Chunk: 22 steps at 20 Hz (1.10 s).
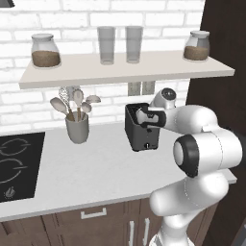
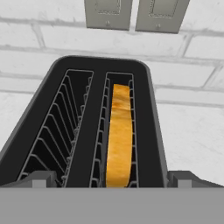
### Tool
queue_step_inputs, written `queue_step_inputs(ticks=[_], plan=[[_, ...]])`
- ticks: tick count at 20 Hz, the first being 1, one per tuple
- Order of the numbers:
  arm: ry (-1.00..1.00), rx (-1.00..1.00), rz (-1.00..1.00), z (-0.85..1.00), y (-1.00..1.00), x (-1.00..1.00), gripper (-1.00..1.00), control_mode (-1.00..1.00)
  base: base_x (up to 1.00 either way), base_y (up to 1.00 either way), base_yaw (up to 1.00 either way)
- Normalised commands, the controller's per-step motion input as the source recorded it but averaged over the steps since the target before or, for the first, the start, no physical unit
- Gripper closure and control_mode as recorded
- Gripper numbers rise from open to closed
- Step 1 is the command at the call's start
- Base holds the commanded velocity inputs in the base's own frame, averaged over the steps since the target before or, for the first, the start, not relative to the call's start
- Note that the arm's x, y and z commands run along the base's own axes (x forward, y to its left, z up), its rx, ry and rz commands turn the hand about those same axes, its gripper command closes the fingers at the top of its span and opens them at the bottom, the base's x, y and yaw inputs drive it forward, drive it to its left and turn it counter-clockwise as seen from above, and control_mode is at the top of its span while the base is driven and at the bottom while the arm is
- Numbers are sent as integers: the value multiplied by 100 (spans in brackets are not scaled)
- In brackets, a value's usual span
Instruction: Start the toaster. Once the lever pops up, take the bread to the plate on the dining counter.
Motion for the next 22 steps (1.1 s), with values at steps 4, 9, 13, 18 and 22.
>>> queue_step_inputs(ticks=[4,9,13,18,22], plan=[[0,0,0,-5,0,7,-100,-100,0,0,0],[0,0,0,-4,0,9,-100,-100,0,0,0],[0,0,0,-3,0,8,-100,-100,0,0,0],[0,0,0,-3,0,7,-100,-100,0,0,0],[0,0,0,-5,0,8,-100,-100,0,0,0]])
